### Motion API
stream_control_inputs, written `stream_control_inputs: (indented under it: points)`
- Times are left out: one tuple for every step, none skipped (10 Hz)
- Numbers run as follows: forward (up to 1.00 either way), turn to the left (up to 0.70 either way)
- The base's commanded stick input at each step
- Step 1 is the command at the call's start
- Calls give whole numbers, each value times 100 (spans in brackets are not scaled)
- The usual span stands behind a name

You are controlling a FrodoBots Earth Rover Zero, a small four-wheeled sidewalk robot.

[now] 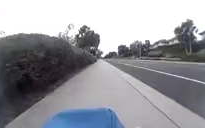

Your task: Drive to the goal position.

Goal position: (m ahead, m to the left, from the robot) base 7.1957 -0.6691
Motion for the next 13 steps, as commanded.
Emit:
stream_control_inputs:
  points:
    - [100, 27]
    - [100, 27]
    - [100, 7]
    - [100, 0]
    - [100, 0]
    - [100, 0]
    - [100, 0]
    - [100, 0]
    - [100, 0]
    - [100, 0]
    - [100, 0]
    - [100, 0]
    - [100, 0]
